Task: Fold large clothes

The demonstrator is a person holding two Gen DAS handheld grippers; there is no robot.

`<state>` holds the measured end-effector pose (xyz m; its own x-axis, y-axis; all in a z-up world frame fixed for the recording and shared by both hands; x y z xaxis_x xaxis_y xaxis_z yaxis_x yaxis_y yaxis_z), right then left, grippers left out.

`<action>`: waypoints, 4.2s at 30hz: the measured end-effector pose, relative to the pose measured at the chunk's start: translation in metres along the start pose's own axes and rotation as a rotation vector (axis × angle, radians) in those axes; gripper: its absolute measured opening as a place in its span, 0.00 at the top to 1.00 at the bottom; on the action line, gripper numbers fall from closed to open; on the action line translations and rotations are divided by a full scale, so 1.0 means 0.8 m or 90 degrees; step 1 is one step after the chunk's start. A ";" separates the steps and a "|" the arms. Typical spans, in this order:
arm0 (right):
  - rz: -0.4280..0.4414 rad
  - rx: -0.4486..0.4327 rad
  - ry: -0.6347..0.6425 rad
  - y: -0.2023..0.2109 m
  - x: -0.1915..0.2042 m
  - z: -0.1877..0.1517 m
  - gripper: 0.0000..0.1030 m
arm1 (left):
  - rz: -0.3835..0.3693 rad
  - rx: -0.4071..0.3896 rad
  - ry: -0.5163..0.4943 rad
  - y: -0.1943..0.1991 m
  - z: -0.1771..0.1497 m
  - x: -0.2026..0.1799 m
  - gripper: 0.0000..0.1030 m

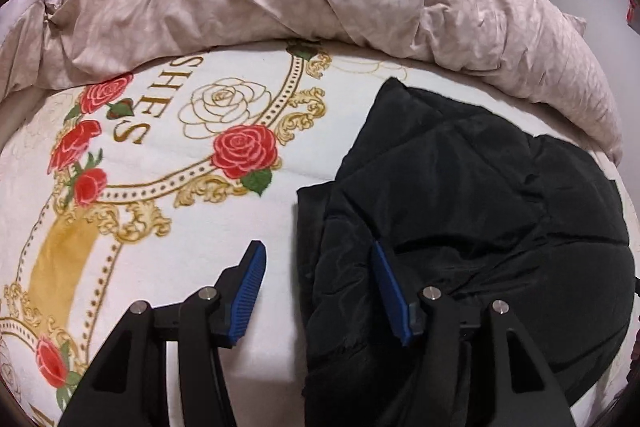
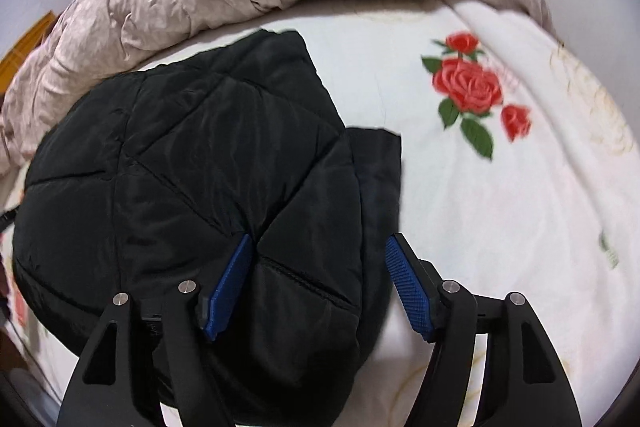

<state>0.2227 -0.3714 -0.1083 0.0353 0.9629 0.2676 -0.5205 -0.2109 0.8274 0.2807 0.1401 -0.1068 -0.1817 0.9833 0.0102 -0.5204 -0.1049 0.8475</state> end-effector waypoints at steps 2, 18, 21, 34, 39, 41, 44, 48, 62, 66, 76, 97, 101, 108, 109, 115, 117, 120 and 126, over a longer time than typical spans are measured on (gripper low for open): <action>0.014 0.007 -0.017 -0.010 -0.008 -0.001 0.28 | -0.006 0.008 0.004 -0.010 -0.001 -0.007 0.43; 0.113 0.016 -0.108 -0.031 -0.040 -0.017 0.19 | -0.084 0.054 0.073 -0.039 -0.020 -0.003 0.28; 0.121 0.019 -0.095 -0.038 -0.040 -0.009 0.19 | -0.095 0.064 0.078 -0.052 -0.015 -0.006 0.21; 0.161 0.003 -0.140 -0.046 -0.056 -0.011 0.10 | -0.126 0.066 0.076 -0.060 -0.004 -0.017 0.17; 0.175 0.026 -0.121 -0.054 -0.050 0.001 0.15 | -0.135 0.073 0.061 -0.064 0.001 -0.031 0.17; 0.194 0.027 -0.119 -0.050 -0.044 0.000 0.30 | -0.142 0.074 0.062 -0.061 -0.002 -0.035 0.20; 0.195 0.030 -0.104 -0.050 -0.040 -0.001 0.36 | -0.150 0.074 0.060 -0.062 -0.005 -0.038 0.21; 0.224 0.034 -0.113 -0.062 -0.036 0.010 0.46 | -0.162 0.081 0.040 -0.067 0.003 -0.050 0.25; 0.201 -0.021 -0.070 0.029 0.002 0.022 0.77 | -0.122 0.007 -0.045 0.034 0.014 -0.059 0.72; 0.201 -0.037 -0.058 0.065 0.011 0.019 0.78 | -0.128 -0.021 -0.060 0.085 0.016 -0.059 0.72; 0.217 -0.066 -0.049 0.128 0.030 0.006 0.78 | -0.148 -0.052 -0.040 0.155 0.013 -0.042 0.72; 0.292 -0.024 0.009 -0.053 0.216 0.125 0.77 | -0.041 -0.049 0.070 0.010 0.131 0.141 0.72; 0.222 0.046 -0.007 -0.128 0.206 0.112 0.67 | 0.000 0.022 0.078 -0.072 0.110 0.148 0.68; 0.210 0.046 -0.032 -0.113 0.184 0.106 0.39 | 0.032 0.009 0.137 -0.076 0.083 0.181 0.44; 0.199 0.041 -0.027 -0.101 0.184 0.106 0.38 | 0.046 -0.003 0.143 -0.064 0.083 0.187 0.45; 0.148 -0.038 0.044 -0.049 0.209 0.128 0.38 | 0.040 -0.080 0.167 0.014 0.101 0.192 0.44; 0.143 -0.041 0.080 -0.055 0.231 0.138 0.37 | 0.012 -0.085 0.128 0.032 0.112 0.159 0.40; 0.145 -0.022 0.121 -0.087 0.259 0.152 0.38 | -0.012 -0.066 0.046 0.017 0.125 0.108 0.40; 0.094 0.028 0.143 -0.161 0.259 0.161 0.37 | 0.026 -0.027 0.025 -0.050 0.118 0.098 0.36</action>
<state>0.4071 -0.1661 -0.0961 -0.2302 0.9336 0.2747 -0.4689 -0.3538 0.8093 0.3656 0.2353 -0.0898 -0.2366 0.9713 0.0229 -0.5459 -0.1524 0.8239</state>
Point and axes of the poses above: each gripper's, at about its wrist camera, not at the fingertips, and y roughly against the way its jaws point, x to its left, z to its top, the point moved 4 cm from there along -y, roughly the way its jaws point, and after that the axes turned 11 degrees about z, right-handed, at the moved point
